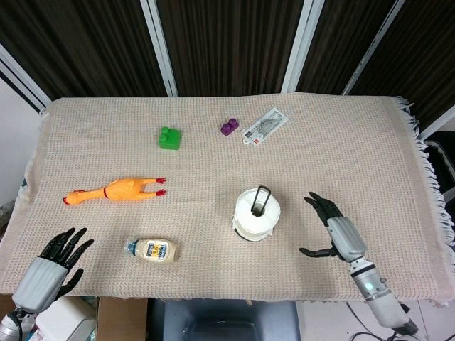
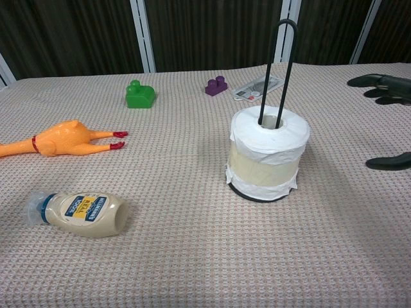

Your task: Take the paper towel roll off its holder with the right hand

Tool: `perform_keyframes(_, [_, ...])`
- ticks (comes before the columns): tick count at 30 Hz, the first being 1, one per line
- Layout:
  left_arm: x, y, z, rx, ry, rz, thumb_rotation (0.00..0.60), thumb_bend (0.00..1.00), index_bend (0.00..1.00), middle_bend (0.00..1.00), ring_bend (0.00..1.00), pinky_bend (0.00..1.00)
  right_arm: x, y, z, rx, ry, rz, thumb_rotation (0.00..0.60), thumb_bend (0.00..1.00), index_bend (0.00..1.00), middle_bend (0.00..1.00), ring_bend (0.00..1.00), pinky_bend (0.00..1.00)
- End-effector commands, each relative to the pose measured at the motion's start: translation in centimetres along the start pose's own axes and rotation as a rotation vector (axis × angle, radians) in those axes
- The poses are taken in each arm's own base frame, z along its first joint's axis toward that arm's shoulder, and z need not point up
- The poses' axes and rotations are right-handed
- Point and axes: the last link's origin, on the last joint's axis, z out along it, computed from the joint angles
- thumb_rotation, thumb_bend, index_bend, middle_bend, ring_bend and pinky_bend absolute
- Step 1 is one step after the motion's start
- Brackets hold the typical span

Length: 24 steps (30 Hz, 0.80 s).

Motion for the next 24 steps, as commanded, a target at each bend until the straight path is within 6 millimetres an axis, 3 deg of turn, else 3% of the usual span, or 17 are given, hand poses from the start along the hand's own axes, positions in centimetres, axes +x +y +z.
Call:
perform_keyframes(1, [0.0,0.0,-0.1,-0.003,0.001,-0.001,0.600,0.43,0.16,0.02,0.00,0.19,-1.1,-1.3,1.9,0.026,0.002,-0.005,0.600,0.04,0.00,0.00,0.00,0.15])
perform_keyframes(11, [0.0,0.1,-0.1,-0.009,-0.003,-0.002,0.600,0.43,0.17,0.02,0.00,0.19,-3.8,-3.5,5.1,0.053,-0.010,-0.045,0.600,0.04,0.00,0.00,0.00,0.15])
perform_keyframes(24, [0.0,0.3,-0.3,-0.029,-0.015,-0.004,0.600,0.43,0.17,0.02,0.00,0.19,-6.5,-4.4,7.6,0.067,-0.033,-0.039,0.600,0.04,0.00,0.00,0.00,0.15])
